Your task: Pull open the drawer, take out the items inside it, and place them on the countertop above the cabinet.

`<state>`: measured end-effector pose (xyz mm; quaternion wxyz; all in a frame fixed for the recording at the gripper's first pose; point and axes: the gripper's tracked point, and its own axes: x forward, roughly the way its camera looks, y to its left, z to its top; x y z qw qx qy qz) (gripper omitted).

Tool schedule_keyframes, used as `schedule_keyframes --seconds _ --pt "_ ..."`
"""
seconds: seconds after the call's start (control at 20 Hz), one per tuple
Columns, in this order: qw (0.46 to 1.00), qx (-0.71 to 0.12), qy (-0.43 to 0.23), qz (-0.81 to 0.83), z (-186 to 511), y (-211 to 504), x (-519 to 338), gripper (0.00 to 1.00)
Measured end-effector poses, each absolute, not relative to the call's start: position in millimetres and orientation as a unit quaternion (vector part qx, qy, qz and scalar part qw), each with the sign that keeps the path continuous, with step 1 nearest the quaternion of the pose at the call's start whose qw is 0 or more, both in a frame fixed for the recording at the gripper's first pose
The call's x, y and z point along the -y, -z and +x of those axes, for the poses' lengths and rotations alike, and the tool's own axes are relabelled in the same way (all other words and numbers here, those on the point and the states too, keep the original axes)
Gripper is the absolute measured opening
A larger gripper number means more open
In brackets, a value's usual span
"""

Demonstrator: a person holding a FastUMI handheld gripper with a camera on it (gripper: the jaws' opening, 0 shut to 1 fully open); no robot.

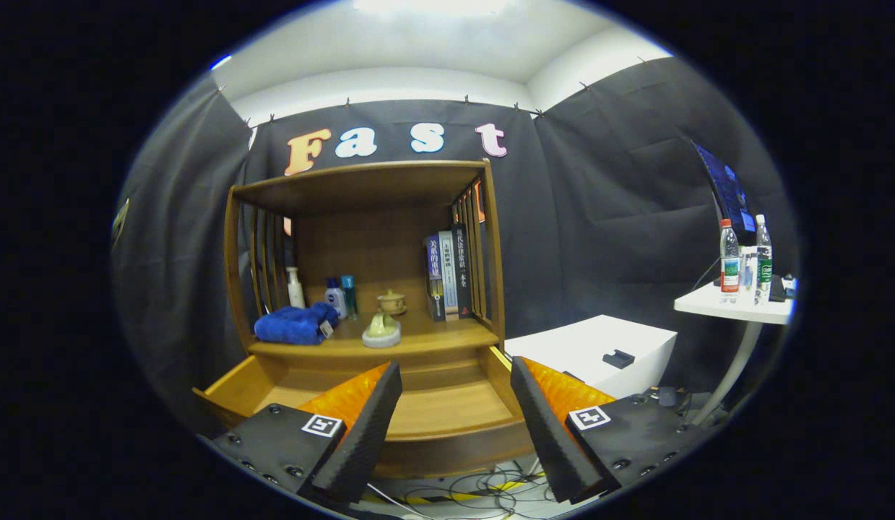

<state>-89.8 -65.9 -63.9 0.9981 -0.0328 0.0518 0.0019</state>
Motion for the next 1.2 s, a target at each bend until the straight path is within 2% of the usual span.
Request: schedule_keyframes --seconds 0.55,1.2 --pt "0.990 -0.132 -0.037 -0.019 -75.1 181.7 56.2 0.98" --pt "0.990 -0.134 -0.044 -0.018 -47.1 189.7 50.2 0.96"
